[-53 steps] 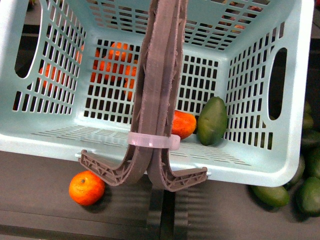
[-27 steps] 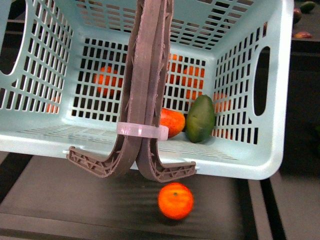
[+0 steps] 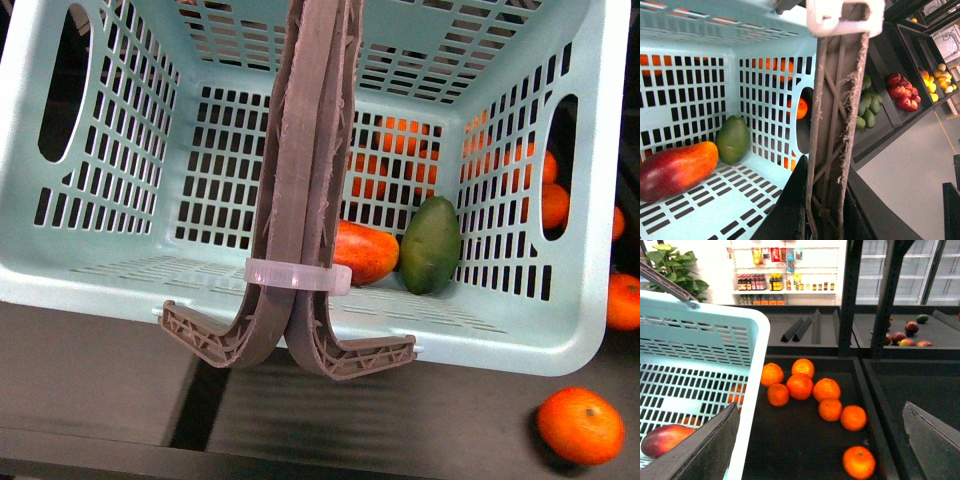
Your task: Pick mango and avocado into basket
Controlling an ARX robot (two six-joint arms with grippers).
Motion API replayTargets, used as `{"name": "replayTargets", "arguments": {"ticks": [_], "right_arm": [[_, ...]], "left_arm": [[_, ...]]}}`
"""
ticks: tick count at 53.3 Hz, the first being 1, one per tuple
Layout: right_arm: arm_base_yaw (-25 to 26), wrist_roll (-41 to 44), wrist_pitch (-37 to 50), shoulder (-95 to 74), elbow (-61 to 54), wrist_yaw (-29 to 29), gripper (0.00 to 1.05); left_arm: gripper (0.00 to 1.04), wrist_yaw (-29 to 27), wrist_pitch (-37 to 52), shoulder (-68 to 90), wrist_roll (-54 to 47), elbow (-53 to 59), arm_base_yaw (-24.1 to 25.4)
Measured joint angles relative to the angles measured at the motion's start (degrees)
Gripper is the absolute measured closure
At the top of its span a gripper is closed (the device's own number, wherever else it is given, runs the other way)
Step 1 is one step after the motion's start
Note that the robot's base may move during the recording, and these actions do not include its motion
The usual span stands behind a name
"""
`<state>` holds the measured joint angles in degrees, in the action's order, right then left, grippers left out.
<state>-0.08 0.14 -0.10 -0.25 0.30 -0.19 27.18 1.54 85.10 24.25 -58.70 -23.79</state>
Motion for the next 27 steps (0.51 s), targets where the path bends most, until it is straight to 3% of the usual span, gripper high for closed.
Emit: {"name": "replayTargets", "arguments": {"ticks": [27], "right_arm": [[0.17, 0.09, 0.04, 0.02, 0.0, -0.39, 0.08]], "left_arm": [[0.92, -0.68, -0.02, -0.09, 0.02, 0.0, 0.81]]}}
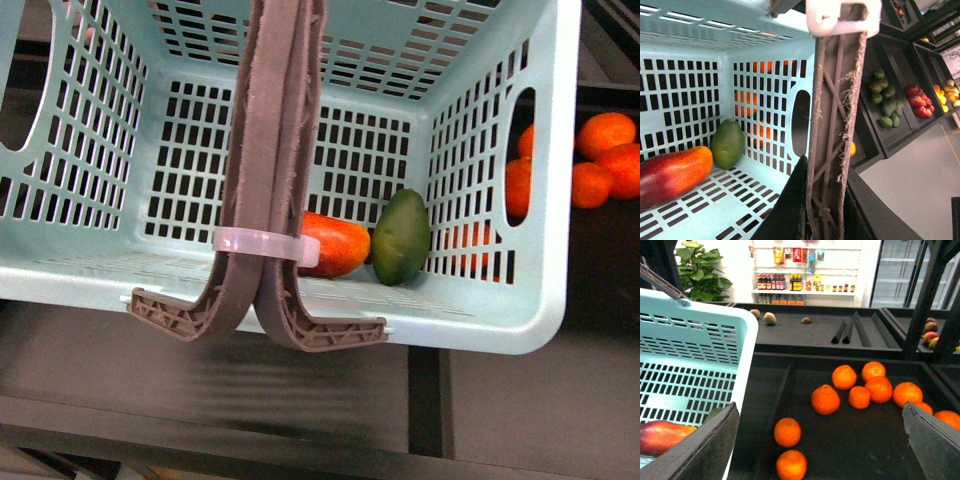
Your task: Pick mango and avocado into basket
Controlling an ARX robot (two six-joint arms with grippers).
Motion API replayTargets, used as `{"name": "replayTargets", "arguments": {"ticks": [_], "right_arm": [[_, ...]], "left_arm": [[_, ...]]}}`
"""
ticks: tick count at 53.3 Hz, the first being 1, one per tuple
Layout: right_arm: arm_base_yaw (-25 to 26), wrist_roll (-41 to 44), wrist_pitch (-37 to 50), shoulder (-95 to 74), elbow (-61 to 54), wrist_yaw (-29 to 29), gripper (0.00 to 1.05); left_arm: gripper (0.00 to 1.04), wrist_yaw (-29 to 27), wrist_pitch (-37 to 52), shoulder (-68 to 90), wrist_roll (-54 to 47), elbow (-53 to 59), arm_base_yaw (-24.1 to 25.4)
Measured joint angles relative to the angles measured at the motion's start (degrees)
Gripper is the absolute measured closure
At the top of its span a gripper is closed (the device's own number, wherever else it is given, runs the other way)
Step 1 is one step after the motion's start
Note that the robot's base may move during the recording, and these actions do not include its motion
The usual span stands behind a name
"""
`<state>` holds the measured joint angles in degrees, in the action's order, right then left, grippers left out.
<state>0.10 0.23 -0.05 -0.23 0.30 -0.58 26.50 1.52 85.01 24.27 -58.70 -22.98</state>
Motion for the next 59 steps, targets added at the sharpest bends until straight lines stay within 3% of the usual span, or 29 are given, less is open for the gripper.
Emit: {"name": "replayTargets", "arguments": {"ticks": [49, 59], "right_arm": [[-0.04, -0.04, -0.09, -0.02, 0.0, 0.26, 0.08], [-0.04, -0.02, -0.09, -0.02, 0.0, 0.26, 0.08]], "left_arm": [[0.92, -0.46, 0.02, 0.02, -0.24, 0.02, -0.63], [0.92, -5.01, 4.92, 5.42, -19.54, -1.25, 0.02]]}}
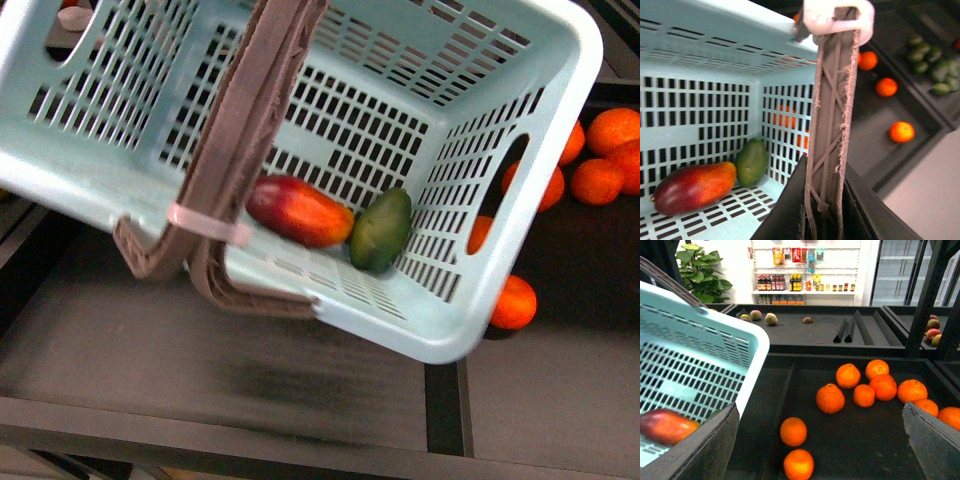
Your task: Pick mango and avocado into basket
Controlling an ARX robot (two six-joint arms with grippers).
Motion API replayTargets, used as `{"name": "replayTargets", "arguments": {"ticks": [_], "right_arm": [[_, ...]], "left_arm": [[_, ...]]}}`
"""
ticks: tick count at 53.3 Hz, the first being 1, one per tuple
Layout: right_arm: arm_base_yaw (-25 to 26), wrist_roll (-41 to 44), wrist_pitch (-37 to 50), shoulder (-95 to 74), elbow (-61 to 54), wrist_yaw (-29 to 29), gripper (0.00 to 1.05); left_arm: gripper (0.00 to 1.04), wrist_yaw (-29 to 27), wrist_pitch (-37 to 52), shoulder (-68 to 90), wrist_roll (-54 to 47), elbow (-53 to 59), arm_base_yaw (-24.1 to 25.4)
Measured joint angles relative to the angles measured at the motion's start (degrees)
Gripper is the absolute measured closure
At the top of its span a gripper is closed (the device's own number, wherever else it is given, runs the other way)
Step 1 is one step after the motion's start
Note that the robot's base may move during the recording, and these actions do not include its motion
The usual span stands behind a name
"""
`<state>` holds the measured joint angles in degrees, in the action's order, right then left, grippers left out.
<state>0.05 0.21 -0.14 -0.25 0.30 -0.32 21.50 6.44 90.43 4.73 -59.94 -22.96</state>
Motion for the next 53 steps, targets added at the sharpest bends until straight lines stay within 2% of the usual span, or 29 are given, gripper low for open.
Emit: {"name": "replayTargets", "arguments": {"ticks": [2, 5, 13, 20, 25, 30, 46, 53], "right_arm": [[0.0, 0.0, 0.0, 0.0, 0.0, -0.02, 0.08], [0.0, 0.0, 0.0, 0.0, 0.0, 0.0, 0.08], [0.0, 0.0, 0.0, 0.0, 0.0, 0.02, 0.08], [0.0, -0.02, 0.0, 0.0, 0.0, 0.0, 0.08], [0.0, 0.0, 0.0, 0.0, 0.0, 0.02, 0.08], [0.0, -0.02, 0.0, 0.0, 0.0, 0.02, 0.08], [0.0, -0.02, 0.0, 0.0, 0.0, 0.02, 0.08], [0.0, -0.02, 0.0, 0.0, 0.0, 0.02, 0.08]], "left_arm": [[0.92, -1.51, 2.84, 3.93, -2.84, -2.38, 0.66], [0.93, -3.89, 4.79, 7.63, -1.03, -5.31, 1.86], [0.93, -13.6, 3.26, 17.03, 12.41, -16.68, 4.96], [0.93, -22.21, -3.17, 25.99, 25.88, -30.01, 8.15], [0.93, -30.88, -14.03, 34.03, 40.37, -42.97, 10.78], [0.93, -35.91, -22.16, 39.52, 52.39, -52.41, 11.8], [0.93, -35.41, -33.9, 52.96, 79.08, -76.89, 13.57], [0.93, -35.56, -33.29, 58.03, 87.17, -82.77, 14.05]]}}
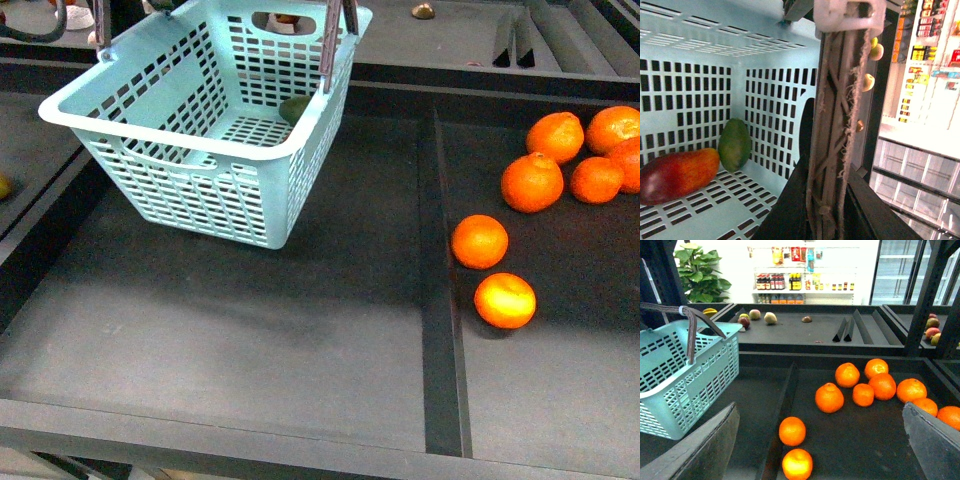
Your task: Pick mango and avocado into basket
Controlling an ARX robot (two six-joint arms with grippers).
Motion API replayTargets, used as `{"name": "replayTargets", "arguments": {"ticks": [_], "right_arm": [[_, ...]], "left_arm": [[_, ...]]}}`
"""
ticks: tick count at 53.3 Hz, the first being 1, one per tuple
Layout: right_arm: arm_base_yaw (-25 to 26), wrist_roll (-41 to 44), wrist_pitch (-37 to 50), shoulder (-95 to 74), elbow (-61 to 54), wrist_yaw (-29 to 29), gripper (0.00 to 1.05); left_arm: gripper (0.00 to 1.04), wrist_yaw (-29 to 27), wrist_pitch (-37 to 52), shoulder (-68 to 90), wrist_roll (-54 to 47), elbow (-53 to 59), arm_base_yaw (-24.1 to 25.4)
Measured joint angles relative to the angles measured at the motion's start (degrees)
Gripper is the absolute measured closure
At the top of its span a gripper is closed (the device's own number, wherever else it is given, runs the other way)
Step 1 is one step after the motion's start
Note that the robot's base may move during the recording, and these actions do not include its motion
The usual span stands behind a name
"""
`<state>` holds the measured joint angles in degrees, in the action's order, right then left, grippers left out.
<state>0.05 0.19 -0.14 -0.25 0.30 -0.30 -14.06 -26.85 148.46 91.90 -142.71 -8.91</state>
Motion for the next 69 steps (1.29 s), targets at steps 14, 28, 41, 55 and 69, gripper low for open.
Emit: {"name": "replayTargets", "arguments": {"ticks": [14, 28, 41, 55, 69], "right_arm": [[0.0, 0.0, -0.02, 0.0, 0.0, 0.0, 0.08], [0.0, 0.02, 0.02, 0.0, 0.0, 0.02, 0.08], [0.0, 0.02, 0.02, 0.0, 0.0, 0.0, 0.08], [0.0, 0.02, 0.02, 0.0, 0.0, 0.0, 0.08], [0.0, 0.02, 0.02, 0.0, 0.0, 0.0, 0.08]], "left_arm": [[0.93, -1.42, 10.97, -0.42, 2.21, 14.58, 1.31], [0.93, -2.19, 18.49, -2.64, 5.25, 22.53, 1.01], [0.68, 0.13, 20.13, -5.42, 6.34, 27.63, 0.79], [0.17, 0.83, 20.92, -12.76, 5.55, 38.77, 0.22], [0.07, 2.34, 24.68, -22.03, 4.04, 50.56, -2.23]]}}
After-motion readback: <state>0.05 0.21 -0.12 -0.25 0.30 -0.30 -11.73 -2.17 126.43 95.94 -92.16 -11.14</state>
